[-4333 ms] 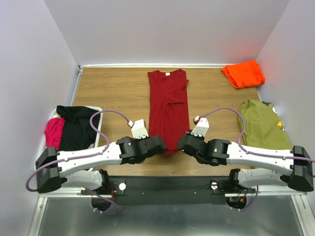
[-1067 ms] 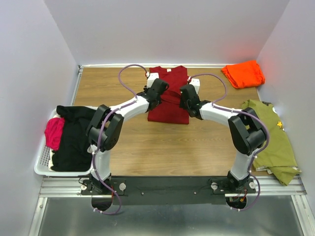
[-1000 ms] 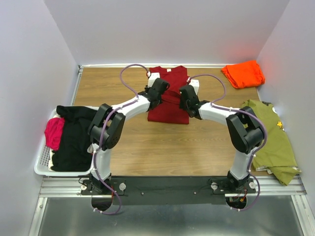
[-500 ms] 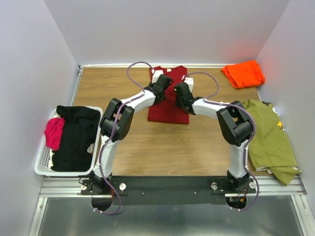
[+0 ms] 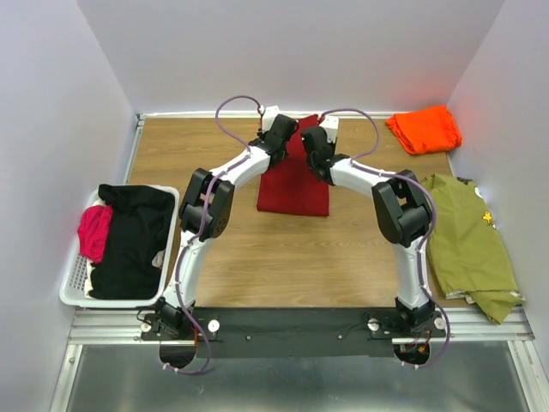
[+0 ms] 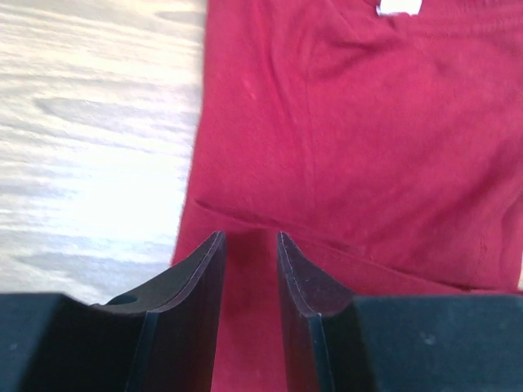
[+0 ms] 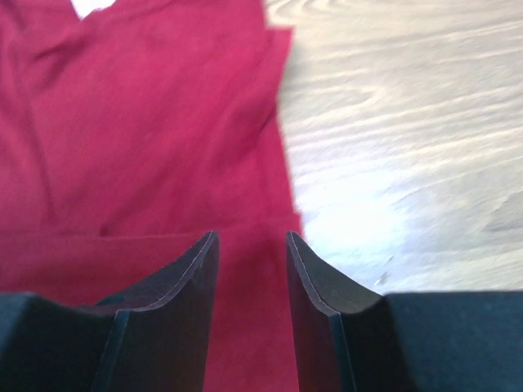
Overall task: Fold and stack the t-shirts
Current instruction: Fold the folded rectangular tshirt in 1/3 of the way
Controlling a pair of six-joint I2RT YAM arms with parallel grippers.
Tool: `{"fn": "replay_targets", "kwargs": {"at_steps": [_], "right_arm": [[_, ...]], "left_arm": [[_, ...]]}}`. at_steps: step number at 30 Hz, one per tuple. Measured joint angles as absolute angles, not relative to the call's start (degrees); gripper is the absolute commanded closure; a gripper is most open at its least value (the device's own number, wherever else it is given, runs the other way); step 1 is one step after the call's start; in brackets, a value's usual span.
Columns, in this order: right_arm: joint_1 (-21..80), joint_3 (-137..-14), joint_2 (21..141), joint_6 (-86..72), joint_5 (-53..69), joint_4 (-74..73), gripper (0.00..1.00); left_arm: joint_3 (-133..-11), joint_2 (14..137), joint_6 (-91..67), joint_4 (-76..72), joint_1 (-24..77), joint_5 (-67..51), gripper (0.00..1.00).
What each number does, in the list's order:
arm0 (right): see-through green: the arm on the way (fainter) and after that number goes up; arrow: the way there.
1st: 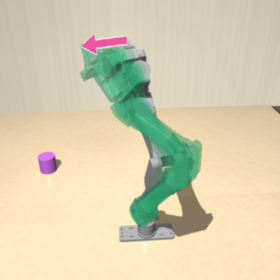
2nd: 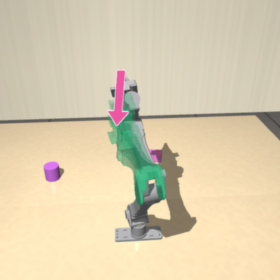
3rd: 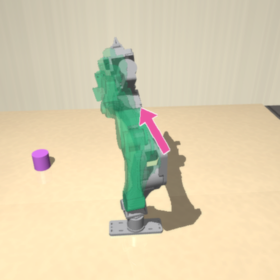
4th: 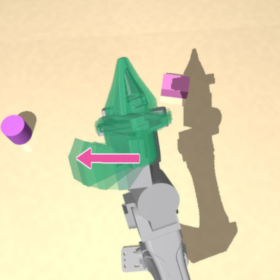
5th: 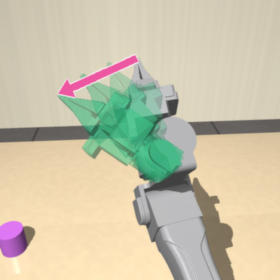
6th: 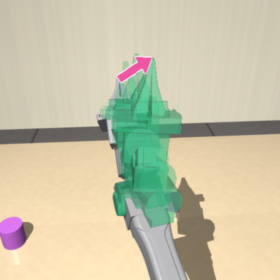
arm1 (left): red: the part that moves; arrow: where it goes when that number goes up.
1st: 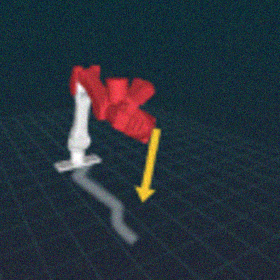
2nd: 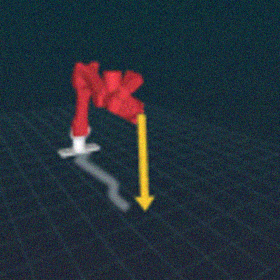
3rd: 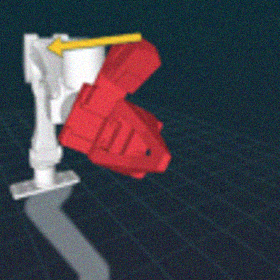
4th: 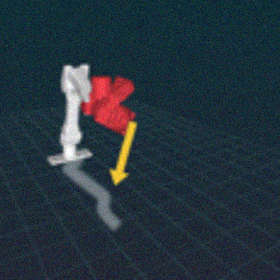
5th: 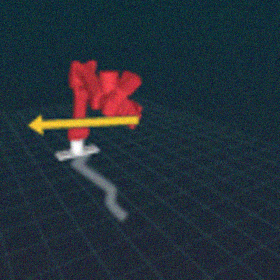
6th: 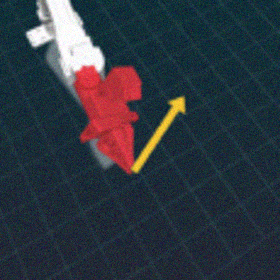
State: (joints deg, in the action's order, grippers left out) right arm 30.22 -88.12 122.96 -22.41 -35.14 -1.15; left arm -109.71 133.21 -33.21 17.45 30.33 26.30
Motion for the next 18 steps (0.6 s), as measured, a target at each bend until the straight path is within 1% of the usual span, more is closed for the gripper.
{"fn": "replay_targets", "kwargs": {"at_steps": [3,7,11,15,18], "right_arm": [[29.1,-89.2,123.3,-22.4,-36.2,-1.3,0.52],[27.7,-89.0,122.8,-22.3,-36.8,-2.6,0.47],[27.2,-82.3,117.4,-22.0,-35.7,-4.5,0.45],[27.2,-72.4,106.5,-22.1,-31.7,-6.5,0.44],[27.2,-65.3,98.3,-22.9,-27.5,-6.7,0.44]], "left_arm": [[-109.8,133.2,-33.3,17.1,29.7,27.2,0.60],[-107.8,132.1,-32.9,17.1,28.8,27.9,0.60],[-97.8,126.0,-31.5,16.2,28.3,26.7,0.56],[-84.0,116.5,-30.1,12.8,28.1,23.5,0.51],[-74.8,109.3,-29.2,10.0,28.1,20.8,0.49]]}}
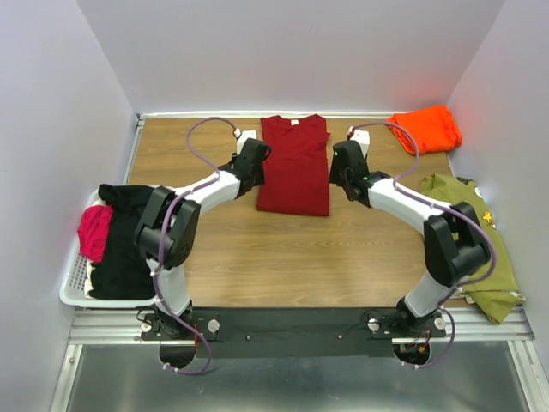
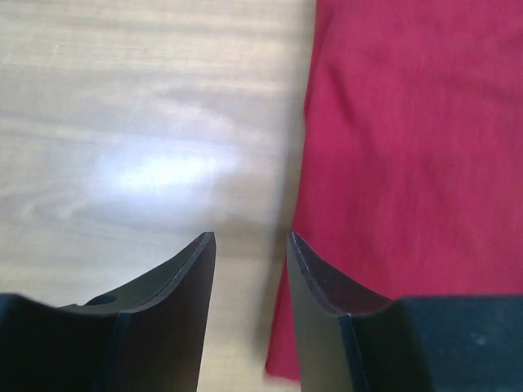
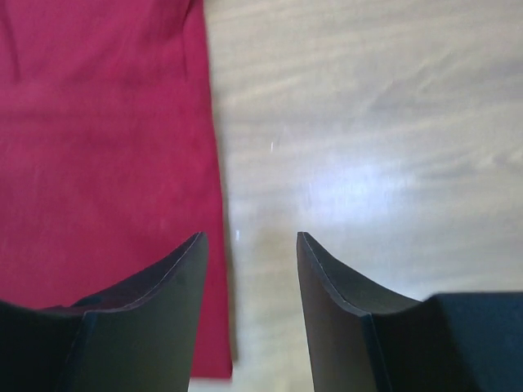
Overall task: Fold and stack the t-shirts
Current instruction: Fold the folded rectangular tshirt in 1/3 of the way, then grab one side of the 2/3 rectangular tshirt with both arms
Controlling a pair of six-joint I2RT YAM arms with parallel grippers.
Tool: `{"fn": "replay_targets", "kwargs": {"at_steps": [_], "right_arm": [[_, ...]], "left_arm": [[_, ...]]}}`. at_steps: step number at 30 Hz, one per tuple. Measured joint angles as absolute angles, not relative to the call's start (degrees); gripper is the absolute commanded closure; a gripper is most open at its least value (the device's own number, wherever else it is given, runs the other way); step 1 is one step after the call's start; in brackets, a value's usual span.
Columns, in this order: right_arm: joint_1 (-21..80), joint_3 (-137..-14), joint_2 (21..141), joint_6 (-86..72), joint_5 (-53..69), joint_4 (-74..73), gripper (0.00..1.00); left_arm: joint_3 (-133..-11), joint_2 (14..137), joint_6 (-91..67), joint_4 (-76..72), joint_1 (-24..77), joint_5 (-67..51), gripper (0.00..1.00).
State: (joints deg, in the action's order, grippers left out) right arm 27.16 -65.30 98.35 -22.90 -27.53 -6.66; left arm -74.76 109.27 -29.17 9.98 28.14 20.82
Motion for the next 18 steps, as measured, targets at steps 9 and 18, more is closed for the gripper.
{"fn": "replay_targets", "kwargs": {"at_steps": [9,18], "right_arm": [[27.1,-49.7,90.3,-26.3,-16.1,-5.3,0.43],[27.1,-39.2,84.4,-28.9,-9.1,0.0,0.43]], "left_arm": [[-56.8,96.6,-28.1,-0.7,28.1,8.8,0.46],[-48.3,96.2,-28.5,-6.3,28.0,0.3,0.46]]}}
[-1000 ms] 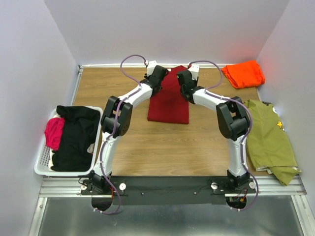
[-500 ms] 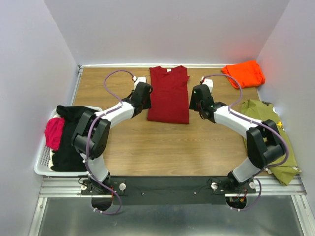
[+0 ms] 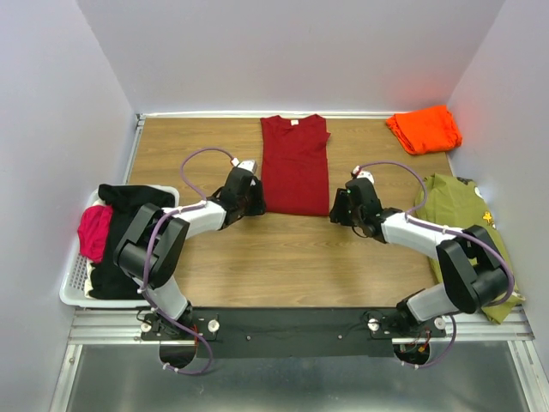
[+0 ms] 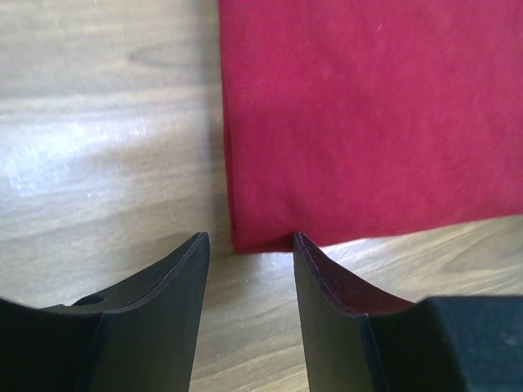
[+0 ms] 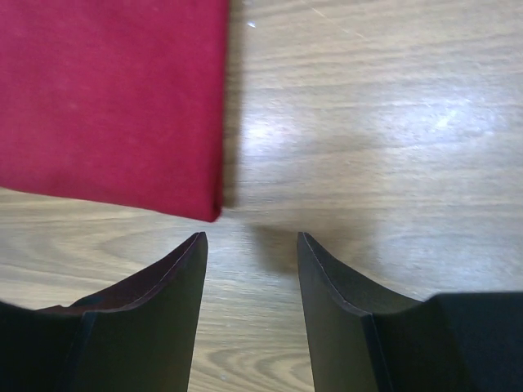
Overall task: Fold and stack the t-shirts
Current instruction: Grab one side of the 2/3 rectangular tshirt with both arms
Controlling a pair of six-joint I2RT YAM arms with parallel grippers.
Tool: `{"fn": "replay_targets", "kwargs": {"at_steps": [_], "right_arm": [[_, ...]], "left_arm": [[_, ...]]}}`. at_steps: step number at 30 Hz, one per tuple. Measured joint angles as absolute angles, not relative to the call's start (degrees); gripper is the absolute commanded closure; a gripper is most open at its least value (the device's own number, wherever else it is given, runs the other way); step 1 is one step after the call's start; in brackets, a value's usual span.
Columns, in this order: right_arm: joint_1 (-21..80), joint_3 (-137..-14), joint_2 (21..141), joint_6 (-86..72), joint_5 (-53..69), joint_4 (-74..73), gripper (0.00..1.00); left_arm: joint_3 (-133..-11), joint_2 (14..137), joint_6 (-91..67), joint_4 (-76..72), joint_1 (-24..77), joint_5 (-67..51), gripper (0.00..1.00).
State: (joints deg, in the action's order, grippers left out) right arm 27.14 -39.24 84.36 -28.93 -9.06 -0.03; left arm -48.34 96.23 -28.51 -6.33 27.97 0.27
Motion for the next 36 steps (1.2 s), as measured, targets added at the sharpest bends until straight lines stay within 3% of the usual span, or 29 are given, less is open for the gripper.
{"fn": "replay_targets", "kwargs": {"at_steps": [15,19,24,29,36], "right_arm": [[27.1,-36.5,89.4,-30.1,-5.9,13.8,0.45],[27.1,-37.1,92.2,-30.5,-4.5,17.0,0.48],[27.0,-37.7,93.9,-31.5,-3.0,19.1,0.67],[27.0,-37.6,94.0,-32.5,-2.1,18.8,0.98],[27.0,-36.0,91.9,-32.6,-2.0,17.8,0.99]], "left_arm": [[-47.2,98.7,-28.6,-11.9,27.7,-0.5,0.50],[-47.3,99.3,-28.5,-13.1,27.5,-0.5,0.55],[-47.3,99.5,-28.5,-13.3,27.1,-0.5,0.66],[-46.7,99.5,-28.6,-13.5,27.0,-0.6,0.99],[-44.9,98.2,-29.0,-14.2,27.0,-0.8,1.00]]}}
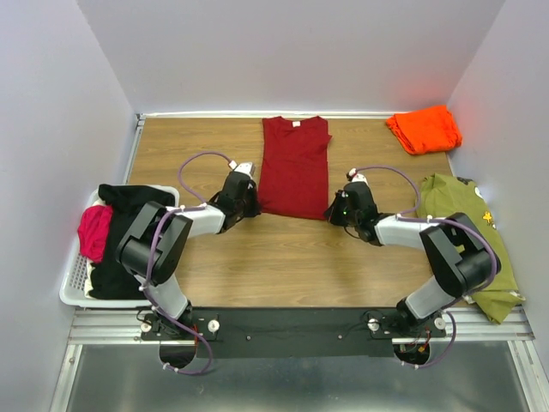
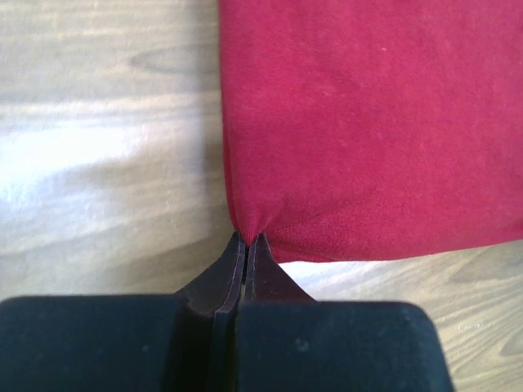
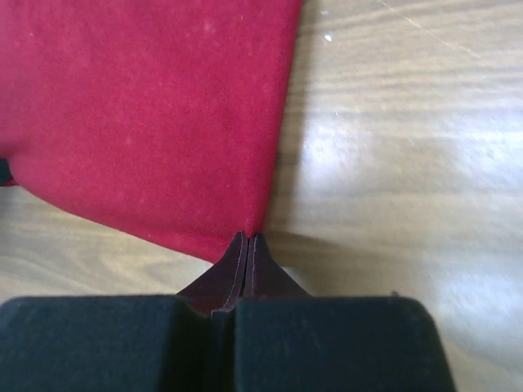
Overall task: Fold and stack the t-shirts
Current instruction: Grab one side of the 2/3 rectangular tshirt with both arms
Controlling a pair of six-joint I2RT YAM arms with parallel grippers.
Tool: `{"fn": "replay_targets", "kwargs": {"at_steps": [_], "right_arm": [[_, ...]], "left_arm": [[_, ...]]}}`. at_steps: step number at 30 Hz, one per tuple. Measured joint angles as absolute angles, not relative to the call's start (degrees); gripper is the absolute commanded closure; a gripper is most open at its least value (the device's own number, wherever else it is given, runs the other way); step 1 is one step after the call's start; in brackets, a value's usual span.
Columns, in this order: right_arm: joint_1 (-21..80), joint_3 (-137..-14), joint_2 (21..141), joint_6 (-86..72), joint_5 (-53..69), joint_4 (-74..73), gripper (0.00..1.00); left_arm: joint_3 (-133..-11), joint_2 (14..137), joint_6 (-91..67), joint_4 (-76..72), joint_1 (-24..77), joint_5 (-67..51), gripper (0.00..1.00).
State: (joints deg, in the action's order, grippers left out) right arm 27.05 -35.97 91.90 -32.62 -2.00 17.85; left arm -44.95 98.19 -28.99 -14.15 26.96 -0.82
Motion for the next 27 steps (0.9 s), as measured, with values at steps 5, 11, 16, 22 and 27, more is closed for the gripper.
{"fn": "replay_targets", "kwargs": {"at_steps": [5,11,16,22,27], "right_arm": [[27.0,-32.7,86.0,-32.6,-2.0,15.9,0.99],[27.3,-28.7,78.8,-32.6,-1.3,14.0,0.99],[27.4,-25.6,73.3,-32.6,-0.6,11.9,0.99],[28.6,-25.3,68.0,-32.5,-1.4,7.4,0.99],[30.4,-25.3,62.0,-32.7,-3.3,2.6,0.99]], "left_arm": [[-41.2,94.5,-29.9,-13.8,27.1,-0.8,1.00],[-36.0,88.5,-31.6,-13.4,28.4,-0.9,1.00],[-32.3,82.7,-34.1,-12.4,32.9,2.3,1.00],[-31.9,74.5,-40.0,-7.2,41.0,12.8,1.00],[-32.2,70.3,-45.4,-2.6,45.1,19.5,1.00]]}}
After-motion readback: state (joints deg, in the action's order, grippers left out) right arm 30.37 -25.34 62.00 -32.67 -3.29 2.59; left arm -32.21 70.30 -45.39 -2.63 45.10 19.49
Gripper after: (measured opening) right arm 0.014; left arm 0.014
